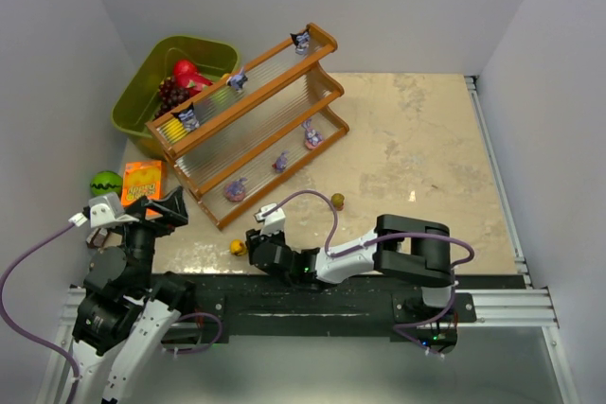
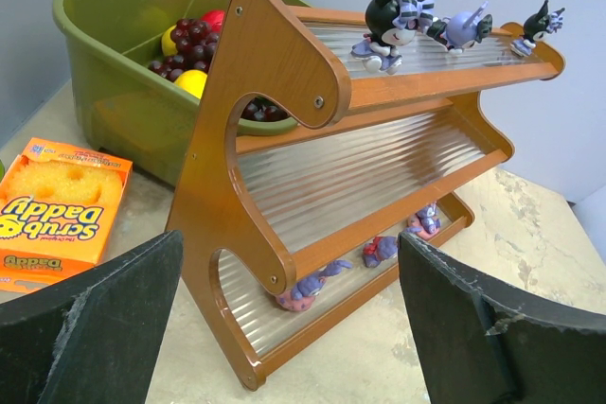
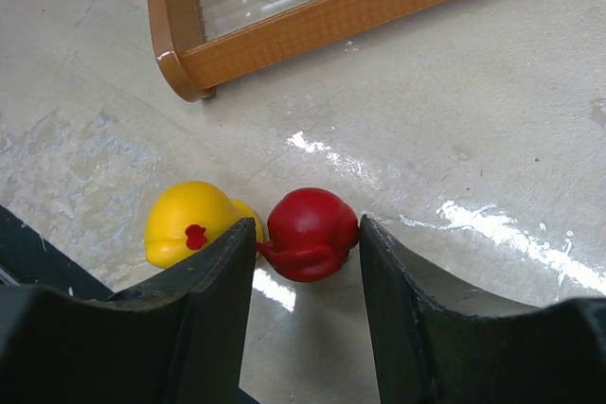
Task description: Place and organize the plastic toys onto the shelf
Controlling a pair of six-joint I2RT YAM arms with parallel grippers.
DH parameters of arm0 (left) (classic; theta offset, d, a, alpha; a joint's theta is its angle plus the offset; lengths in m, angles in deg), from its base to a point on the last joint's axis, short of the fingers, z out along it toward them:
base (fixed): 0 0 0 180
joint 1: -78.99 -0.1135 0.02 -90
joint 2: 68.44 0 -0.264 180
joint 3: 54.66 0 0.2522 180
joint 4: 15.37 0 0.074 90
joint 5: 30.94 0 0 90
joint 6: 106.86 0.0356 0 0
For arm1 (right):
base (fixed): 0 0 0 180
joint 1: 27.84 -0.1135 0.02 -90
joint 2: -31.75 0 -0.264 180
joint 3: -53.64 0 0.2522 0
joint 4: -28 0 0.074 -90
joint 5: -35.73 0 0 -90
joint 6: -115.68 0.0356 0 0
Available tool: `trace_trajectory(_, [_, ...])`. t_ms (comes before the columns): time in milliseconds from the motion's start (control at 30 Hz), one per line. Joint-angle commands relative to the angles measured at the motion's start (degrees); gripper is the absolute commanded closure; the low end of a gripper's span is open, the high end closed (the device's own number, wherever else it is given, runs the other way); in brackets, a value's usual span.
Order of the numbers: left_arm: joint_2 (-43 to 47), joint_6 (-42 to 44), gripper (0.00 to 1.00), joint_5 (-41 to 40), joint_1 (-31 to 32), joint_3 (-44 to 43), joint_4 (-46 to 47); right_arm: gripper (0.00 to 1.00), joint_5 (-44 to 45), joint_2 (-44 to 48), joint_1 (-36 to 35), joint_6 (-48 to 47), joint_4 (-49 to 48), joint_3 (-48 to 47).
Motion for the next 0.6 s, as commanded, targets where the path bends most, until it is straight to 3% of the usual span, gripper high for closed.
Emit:
trace_trajectory(0, [3.59,-0.72,0.02,-0.04,-0.12,0.24,1.33,0.52,3.04,-0.7,-0.13,1.16,-0.4,-2.62])
trace_trajectory(200, [3.76,-0.72,0.02,-0.04,-0.12,0.32,1.24,0.62,3.83,-0.79,-0.04,1.43,0.48,-3.5])
trace_trajectory(333, [3.94,-0.81,0.02,-0.12,-0.12,0.32,1.24,0.78,4.36,-0.35,-0.04,0.81,1.01,-3.76])
trace_trajectory(567, [4.2,-0.72,0.02,-0.21,-0.12,0.24,1.24,0.84,5.32,3.86,0.04,-0.86,3.38,-3.67])
